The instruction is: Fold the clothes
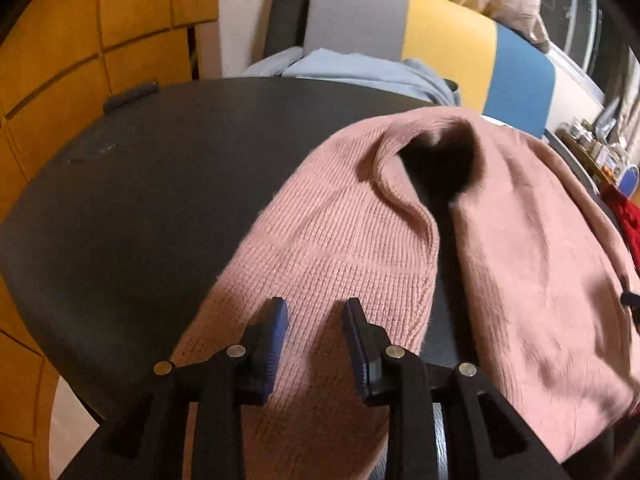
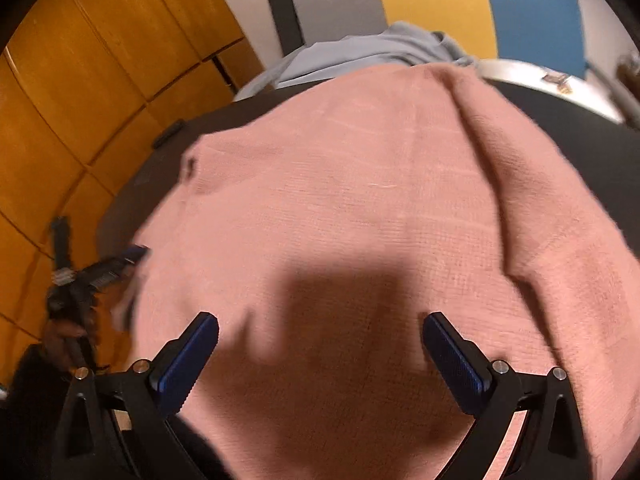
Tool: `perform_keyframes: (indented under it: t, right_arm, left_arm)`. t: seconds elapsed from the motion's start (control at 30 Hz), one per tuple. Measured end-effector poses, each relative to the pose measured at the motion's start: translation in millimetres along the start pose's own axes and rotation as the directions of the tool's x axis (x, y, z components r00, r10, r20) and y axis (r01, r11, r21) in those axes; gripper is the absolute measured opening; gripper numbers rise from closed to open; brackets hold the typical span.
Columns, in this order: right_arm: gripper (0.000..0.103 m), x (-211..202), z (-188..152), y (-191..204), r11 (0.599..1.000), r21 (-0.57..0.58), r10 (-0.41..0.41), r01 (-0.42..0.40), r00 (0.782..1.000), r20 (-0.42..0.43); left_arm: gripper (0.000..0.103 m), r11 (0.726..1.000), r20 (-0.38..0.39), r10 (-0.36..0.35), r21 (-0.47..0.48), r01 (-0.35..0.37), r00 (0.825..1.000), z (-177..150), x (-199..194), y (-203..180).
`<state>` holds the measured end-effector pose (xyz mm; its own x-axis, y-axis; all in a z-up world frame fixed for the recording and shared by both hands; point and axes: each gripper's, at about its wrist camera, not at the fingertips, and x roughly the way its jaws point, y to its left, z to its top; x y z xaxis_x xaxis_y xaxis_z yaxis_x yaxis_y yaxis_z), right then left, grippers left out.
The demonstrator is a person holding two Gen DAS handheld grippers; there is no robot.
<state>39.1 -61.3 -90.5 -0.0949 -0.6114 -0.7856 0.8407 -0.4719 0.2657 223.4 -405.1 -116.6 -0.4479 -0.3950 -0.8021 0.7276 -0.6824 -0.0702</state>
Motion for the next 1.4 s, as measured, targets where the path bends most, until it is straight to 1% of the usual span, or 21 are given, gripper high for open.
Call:
perform_keyframes:
  t: [0.07, 0.27, 0.33, 0.4, 0.43, 0.47, 0.53, 0.57, 0.63, 0.7, 0.77, 0.83, 0.9, 0.93, 0.97, 1.03, 1.07, 1.1, 1.17, 1.27, 1.4]
  right_arm:
    - [0.103, 5, -6, -1, 0.999, -0.020, -0.044, 0.044, 0.999, -0.003]
    - [0.103, 11, -20, 5, 0.991, -0.095, -0.099, 0.099, 0.995, 0.012]
    - [0.103, 12, -23, 8, 0.988, -0.107, -0.110, 0.112, 0.994, 0.020]
    - [0.103, 9, -25, 6, 0.991, -0.090, -0.100, 0.103, 0.994, 0.032]
    - [0.103, 7, -26, 4, 0.993, -0.075, -0.088, 0.091, 0.995, 0.042]
    - [0.103, 5, -26, 0, 0.996, -0.053, -0.066, 0.069, 0.996, 0.057]
    - [0.103, -1, -30, -6, 1.000, -0.019, -0.020, 0.022, 0.995, 0.101]
    - [0.103, -4, -32, -10, 1.000, -0.005, 0.003, -0.002, 0.992, 0.126]
    - [0.103, -10, -36, -16, 0.998, 0.023, 0.048, -0.052, 0.985, 0.166]
    - [0.103, -14, -35, -22, 0.993, 0.057, 0.088, -0.099, 0.982, 0.167]
    - [0.103, -21, -31, -30, 0.983, 0.106, 0.136, -0.152, 0.980, 0.144]
    - [0.103, -39, -33, -43, 0.972, 0.167, 0.140, -0.167, 0.977, 0.162]
    - [0.103, -71, -44, -60, 0.974, 0.198, 0.070, -0.110, 0.977, 0.201]
    - [0.103, -90, -52, -69, 0.975, 0.214, 0.018, -0.065, 0.976, 0.218]
    - [0.103, -110, -63, -79, 0.972, 0.233, -0.048, -0.007, 0.972, 0.230]
    - [0.103, -149, -85, -101, 0.953, 0.280, -0.187, 0.116, 0.952, 0.243]
    - [0.103, -164, -97, -113, 0.933, 0.314, -0.257, 0.177, 0.938, 0.233]
    - [0.103, -173, -106, -124, 0.912, 0.345, -0.307, 0.223, 0.928, 0.211]
    - [0.103, -187, -125, -145, 0.859, 0.407, -0.397, 0.311, 0.906, 0.145]
    - [0.103, -191, -145, -171, 0.801, 0.455, -0.464, 0.388, 0.884, 0.063]
    - [0.100, -173, -155, -188, 0.776, 0.422, -0.510, 0.469, 0.860, -0.017]
  left_arm:
    - [0.031, 1.000, -0.003, 0.013, -0.004, -0.013, 1.000, 9, 9, 3]
    - [0.033, 1.000, -0.005, 0.026, 0.013, -0.026, 1.000, 35, 33, 18]
    - [0.034, 0.994, -0.003, 0.081, 0.072, -0.080, 0.997, 46, 40, 20]
    - [0.037, 0.980, -0.018, 0.164, 0.114, -0.161, 0.986, 63, 49, 26]
    - [0.037, 0.973, -0.030, 0.212, 0.104, -0.208, 0.977, 72, 52, 31]
    - [0.032, 0.967, -0.016, 0.245, 0.070, -0.243, 0.969, 81, 48, 36]
    - [0.032, 0.959, 0.043, 0.285, -0.022, -0.284, 0.958, 98, 30, 42]
    - [0.034, 0.965, 0.063, 0.262, -0.023, -0.261, 0.963, 97, 25, 30]
    - [0.034, 0.986, 0.089, 0.159, 0.036, -0.163, 0.983, 80, 19, -12]
    - [0.035, 0.993, 0.109, 0.053, 0.097, -0.063, 0.993, 64, 13, -55]
    - [0.035, 0.987, 0.122, -0.055, 0.159, 0.035, 0.991, 48, 7, -97]
    - [0.035, 0.966, 0.128, -0.163, 0.222, 0.132, 0.978, 32, 1, -139]
    - [0.035, 0.932, 0.127, -0.268, 0.284, 0.224, 0.955, 16, -5, -181]
    - [0.035, 0.915, 0.117, -0.289, 0.325, 0.238, 0.950, 8, -5, -200]
    - [0.035, 0.900, 0.100, -0.288, 0.368, 0.234, 0.952, 0, -2, -214]
    - [0.035, 0.873, 0.055, -0.277, 0.433, 0.227, 0.959, -14, 9, -235]
    - [0.036, 0.873, 0.051, -0.270, 0.435, 0.222, 0.961, -18, 13, -238]
    - [0.037, 0.876, 0.063, -0.275, 0.428, 0.223, 0.959, -19, 13, -238]
    - [0.038, 0.876, 0.048, -0.292, 0.414, 0.247, 0.955, -18, 13, -237]
    - [0.042, 0.878, 0.033, -0.329, 0.378, 0.293, 0.944, -21, 13, -232]
    - [0.045, 0.875, 0.035, -0.337, 0.379, 0.300, 0.941, -21, 12, -232]
